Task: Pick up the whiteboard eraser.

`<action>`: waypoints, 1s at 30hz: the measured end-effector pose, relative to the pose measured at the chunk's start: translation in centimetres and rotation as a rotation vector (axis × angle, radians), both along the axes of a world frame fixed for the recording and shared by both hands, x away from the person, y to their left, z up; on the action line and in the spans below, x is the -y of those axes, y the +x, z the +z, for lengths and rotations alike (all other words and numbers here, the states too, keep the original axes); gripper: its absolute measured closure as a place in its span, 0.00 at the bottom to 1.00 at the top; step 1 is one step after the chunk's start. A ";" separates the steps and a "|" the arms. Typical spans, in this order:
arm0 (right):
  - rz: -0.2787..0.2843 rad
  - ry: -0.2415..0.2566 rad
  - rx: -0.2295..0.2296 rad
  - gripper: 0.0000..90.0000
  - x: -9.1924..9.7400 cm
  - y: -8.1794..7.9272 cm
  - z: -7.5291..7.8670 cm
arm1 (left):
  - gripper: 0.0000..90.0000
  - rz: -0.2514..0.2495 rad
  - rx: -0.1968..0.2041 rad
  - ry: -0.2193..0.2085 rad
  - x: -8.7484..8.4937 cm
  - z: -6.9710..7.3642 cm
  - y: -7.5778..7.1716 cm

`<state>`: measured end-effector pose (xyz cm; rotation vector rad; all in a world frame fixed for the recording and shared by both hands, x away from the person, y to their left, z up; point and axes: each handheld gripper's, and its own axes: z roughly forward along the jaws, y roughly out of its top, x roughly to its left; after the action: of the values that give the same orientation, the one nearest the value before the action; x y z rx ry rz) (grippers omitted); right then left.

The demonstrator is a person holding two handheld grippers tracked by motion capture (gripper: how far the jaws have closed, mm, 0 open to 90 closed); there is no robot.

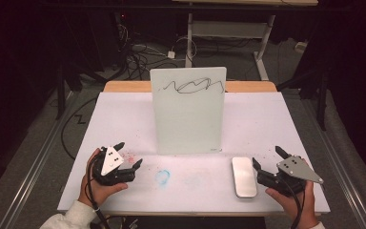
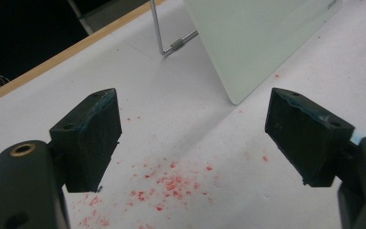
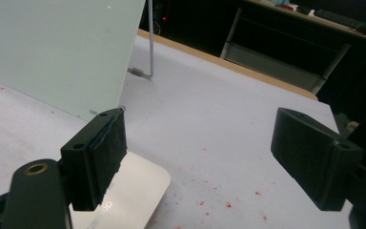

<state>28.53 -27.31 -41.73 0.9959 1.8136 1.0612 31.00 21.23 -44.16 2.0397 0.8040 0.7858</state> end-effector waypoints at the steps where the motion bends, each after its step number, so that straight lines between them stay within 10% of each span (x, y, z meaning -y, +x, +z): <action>1: -0.007 -0.013 -0.020 0.22 -0.1 0.1 0.0 | 0.21 -0.002 -0.003 0.003 0.0 0.0 0.1; 7: -0.029 -0.015 -0.105 0.25 -0.4 0.3 0.2 | 0.21 0.018 -0.022 0.016 0.3 -0.1 -0.1; 11: -0.120 0.044 -0.281 0.25 -1.8 1.3 0.5 | 0.21 0.020 -0.041 0.031 0.5 -0.3 -0.1; 17: -0.117 -0.004 -0.482 0.26 -5.0 3.1 -1.0 | 0.22 0.016 -0.111 0.035 0.6 -0.9 0.2; 30: -0.200 -0.006 -0.574 0.21 -6.2 3.2 -3.6 | 0.22 -0.013 -0.130 0.023 0.5 -1.0 0.2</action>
<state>31.72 -21.09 -45.31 1.5579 2.0973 0.6840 31.23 20.72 -45.19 2.1319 0.8557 0.6636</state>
